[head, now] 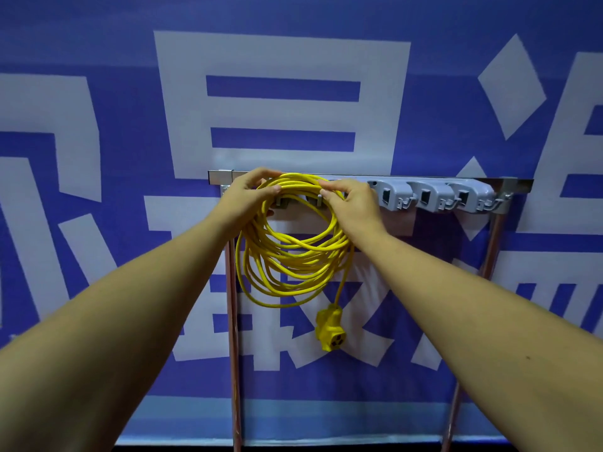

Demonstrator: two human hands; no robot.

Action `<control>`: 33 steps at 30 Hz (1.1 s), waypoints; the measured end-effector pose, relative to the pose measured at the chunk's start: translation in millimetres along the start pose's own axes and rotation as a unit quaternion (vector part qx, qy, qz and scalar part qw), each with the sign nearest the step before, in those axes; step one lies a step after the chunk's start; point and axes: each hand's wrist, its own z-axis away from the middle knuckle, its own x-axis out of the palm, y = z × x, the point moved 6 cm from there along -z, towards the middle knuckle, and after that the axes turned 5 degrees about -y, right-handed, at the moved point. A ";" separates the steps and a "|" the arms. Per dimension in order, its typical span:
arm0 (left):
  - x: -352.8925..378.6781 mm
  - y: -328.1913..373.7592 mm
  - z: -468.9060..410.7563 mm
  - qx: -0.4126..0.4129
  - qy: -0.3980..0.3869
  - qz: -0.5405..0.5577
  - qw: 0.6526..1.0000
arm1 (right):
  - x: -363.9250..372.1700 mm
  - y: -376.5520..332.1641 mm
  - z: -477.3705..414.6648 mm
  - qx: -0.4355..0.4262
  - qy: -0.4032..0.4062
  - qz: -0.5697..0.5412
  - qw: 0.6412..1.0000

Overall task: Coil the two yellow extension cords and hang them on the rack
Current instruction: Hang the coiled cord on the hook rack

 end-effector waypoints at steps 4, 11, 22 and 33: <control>1.1 -2.5 1.1 -0.017 0.009 0.058 0.998 | 3.1 -0.7 2.2 -0.004 -0.028 0.000 1.000; 1.9 -2.1 5.5 -0.023 0.010 0.077 0.997 | -1.3 -3.3 8.3 0.028 0.026 0.027 0.999; -4.3 -1.5 6.5 -0.013 0.010 0.002 1.000 | 2.8 -1.6 4.3 0.032 -0.015 0.030 0.999; -0.1 9.9 15.1 -0.001 0.056 -0.084 0.995 | -0.8 -7.1 12.2 0.045 -0.032 0.020 0.998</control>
